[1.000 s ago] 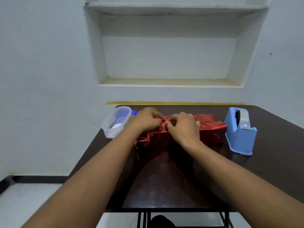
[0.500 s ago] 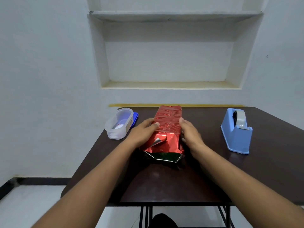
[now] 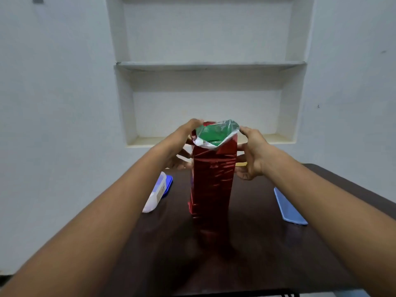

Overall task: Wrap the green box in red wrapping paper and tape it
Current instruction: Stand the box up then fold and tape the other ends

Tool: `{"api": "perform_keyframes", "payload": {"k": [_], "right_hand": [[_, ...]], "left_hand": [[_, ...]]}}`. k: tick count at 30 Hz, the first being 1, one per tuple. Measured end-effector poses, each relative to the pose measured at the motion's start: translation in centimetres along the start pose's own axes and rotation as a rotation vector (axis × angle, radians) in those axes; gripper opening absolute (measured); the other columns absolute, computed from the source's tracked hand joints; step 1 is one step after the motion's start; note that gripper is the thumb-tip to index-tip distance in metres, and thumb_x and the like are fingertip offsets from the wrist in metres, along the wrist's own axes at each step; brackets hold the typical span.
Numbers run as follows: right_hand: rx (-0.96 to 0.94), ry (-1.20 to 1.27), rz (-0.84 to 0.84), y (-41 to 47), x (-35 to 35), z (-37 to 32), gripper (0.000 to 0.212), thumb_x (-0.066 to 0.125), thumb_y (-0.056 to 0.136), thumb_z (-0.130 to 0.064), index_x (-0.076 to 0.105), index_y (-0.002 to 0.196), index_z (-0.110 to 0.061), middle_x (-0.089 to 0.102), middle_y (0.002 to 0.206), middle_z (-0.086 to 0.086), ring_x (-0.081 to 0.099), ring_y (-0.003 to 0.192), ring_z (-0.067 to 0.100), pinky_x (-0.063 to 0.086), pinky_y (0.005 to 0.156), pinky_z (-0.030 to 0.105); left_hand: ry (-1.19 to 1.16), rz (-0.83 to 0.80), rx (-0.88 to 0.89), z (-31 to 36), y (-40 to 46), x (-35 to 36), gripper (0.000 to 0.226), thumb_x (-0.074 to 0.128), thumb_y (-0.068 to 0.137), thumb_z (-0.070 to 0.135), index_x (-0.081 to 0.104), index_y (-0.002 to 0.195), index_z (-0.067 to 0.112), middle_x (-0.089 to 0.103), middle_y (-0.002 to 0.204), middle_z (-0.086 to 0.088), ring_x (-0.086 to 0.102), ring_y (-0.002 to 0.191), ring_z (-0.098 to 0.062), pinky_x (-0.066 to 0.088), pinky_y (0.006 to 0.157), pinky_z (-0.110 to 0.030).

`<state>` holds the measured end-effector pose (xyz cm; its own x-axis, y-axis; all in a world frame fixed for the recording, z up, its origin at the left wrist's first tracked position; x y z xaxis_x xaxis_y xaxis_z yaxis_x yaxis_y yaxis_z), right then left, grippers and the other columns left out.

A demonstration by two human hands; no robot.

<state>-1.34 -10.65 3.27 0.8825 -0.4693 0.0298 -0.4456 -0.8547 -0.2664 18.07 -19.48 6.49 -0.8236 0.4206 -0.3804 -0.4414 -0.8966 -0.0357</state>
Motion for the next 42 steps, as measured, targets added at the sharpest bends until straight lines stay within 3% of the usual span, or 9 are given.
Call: {"api": "perform_keyframes", "payload": {"k": [7, 12, 18, 23, 27, 30, 34, 38, 42], "right_hand": [[-0.053, -0.044, -0.007, 0.2, 0.8, -0.8, 0.064, 0.044, 0.09, -0.072, 0.068, 0.107, -0.015, 0.07, 0.111, 0.007, 0.063, 0.096, 0.026, 0.041, 0.07, 0.037], [-0.215, -0.201, 0.027, -0.2, 1.3, -3.2, 0.039, 0.061, 0.088, -0.056, 0.067, 0.096, -0.019, 0.068, 0.097, 0.0, 0.064, 0.088, 0.018, 0.043, 0.067, 0.033], [-0.348, -0.294, 0.189, 0.4, 1.1, -7.2, 0.032, 0.067, 0.069, -0.018, 0.069, 0.1, -0.009, 0.068, 0.099, 0.006, 0.063, 0.073, 0.018, 0.048, 0.057, 0.027], [-0.425, -0.117, 0.171, 0.2, 0.8, -9.7, 0.014, 0.058, 0.073, 0.008, 0.061, 0.079, -0.004, 0.055, 0.075, 0.01, 0.05, 0.06, 0.019, 0.047, 0.053, 0.026], [-0.419, 0.05, 0.104, 0.2, 1.2, -10.1, 0.014, 0.059, 0.081, 0.003, 0.06, 0.094, -0.004, 0.048, 0.071, 0.007, 0.046, 0.055, 0.015, 0.046, 0.052, 0.025], [-0.461, 0.009, 0.16, 0.3, 0.4, -10.0, 0.018, 0.061, 0.084, -0.006, 0.07, 0.1, -0.004, 0.056, 0.076, 0.005, 0.05, 0.063, 0.016, 0.047, 0.056, 0.027], [-0.625, -0.507, 0.132, -0.2, -0.1, -10.9, 0.045, 0.054, 0.077, 0.003, 0.08, 0.1, -0.026, 0.065, 0.099, -0.008, 0.059, 0.087, 0.014, 0.047, 0.067, 0.025], [-0.706, -0.965, -0.015, 0.1, 1.1, -11.1, 0.034, 0.077, 0.079, -0.005, 0.078, 0.095, -0.035, 0.061, 0.128, -0.01, 0.057, 0.115, 0.017, 0.051, 0.098, 0.037], [-0.756, -1.046, -0.032, 0.1, 1.4, -12.4, 0.013, 0.078, 0.089, -0.022, 0.079, 0.085, -0.034, 0.072, 0.12, -0.007, 0.062, 0.116, 0.017, 0.052, 0.1, 0.039]], "left_hand": [[0.191, 0.224, 0.042, 2.7, 2.3, -2.7, 0.032, 0.075, 0.071, 0.016, 0.076, 0.101, 0.003, 0.079, 0.094, -0.016, 0.069, 0.055, -0.023, 0.049, 0.051, -0.025], [0.373, 0.35, 0.12, 5.7, 2.9, -4.1, 0.016, 0.072, 0.068, 0.008, 0.079, 0.081, 0.002, 0.07, 0.057, -0.006, 0.056, 0.038, -0.015, 0.057, 0.053, -0.024], [0.305, 0.409, 0.178, 7.8, 4.0, -4.7, 0.017, 0.077, 0.069, -0.002, 0.079, 0.086, -0.001, 0.077, 0.086, -0.014, 0.069, 0.061, -0.022, 0.065, 0.067, -0.034], [0.323, 0.296, 0.485, 10.6, 2.2, -3.1, 0.016, 0.08, 0.084, 0.025, 0.078, 0.099, 0.02, 0.077, 0.096, 0.001, 0.073, 0.085, -0.013, 0.053, 0.059, -0.022], [0.713, -0.102, 0.594, 10.6, 0.6, 1.5, 0.06, 0.091, 0.069, 0.052, 0.071, 0.123, 0.035, 0.074, 0.104, 0.019, 0.068, 0.099, -0.001, 0.053, 0.081, -0.022], [1.034, -0.085, 0.662, 10.3, 1.0, 3.3, 0.057, 0.09, 0.076, 0.04, 0.071, 0.127, 0.025, 0.074, 0.107, 0.01, 0.067, 0.097, -0.012, 0.055, 0.086, -0.032], [0.964, -0.048, 0.726, 11.8, 1.5, 2.8, 0.022, 0.078, 0.091, 0.027, 0.079, 0.113, 0.021, 0.074, 0.081, 0.014, 0.069, 0.077, -0.006, 0.055, 0.076, -0.027], [0.84, -0.069, 0.738, 13.1, 1.1, 2.0, 0.008, 0.069, 0.099, 0.023, 0.076, 0.098, 0.018, 0.076, 0.074, 0.009, 0.074, 0.068, -0.006, 0.054, 0.064, -0.021], [0.994, -0.089, 0.646, 12.1, 1.3, 1.6, 0.042, 0.095, 0.068, 0.042, 0.074, 0.103, 0.03, 0.076, 0.087, 0.012, 0.07, 0.082, -0.005, 0.054, 0.069, -0.023]]}}
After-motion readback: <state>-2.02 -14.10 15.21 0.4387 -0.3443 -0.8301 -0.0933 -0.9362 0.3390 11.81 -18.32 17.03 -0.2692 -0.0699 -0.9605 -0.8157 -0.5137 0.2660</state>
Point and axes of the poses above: each hand's wrist, its own y-axis towards the middle knuckle, its own x-axis out of the palm, z = x × y, the point moved 8 cm from there along y, towards the middle knuckle
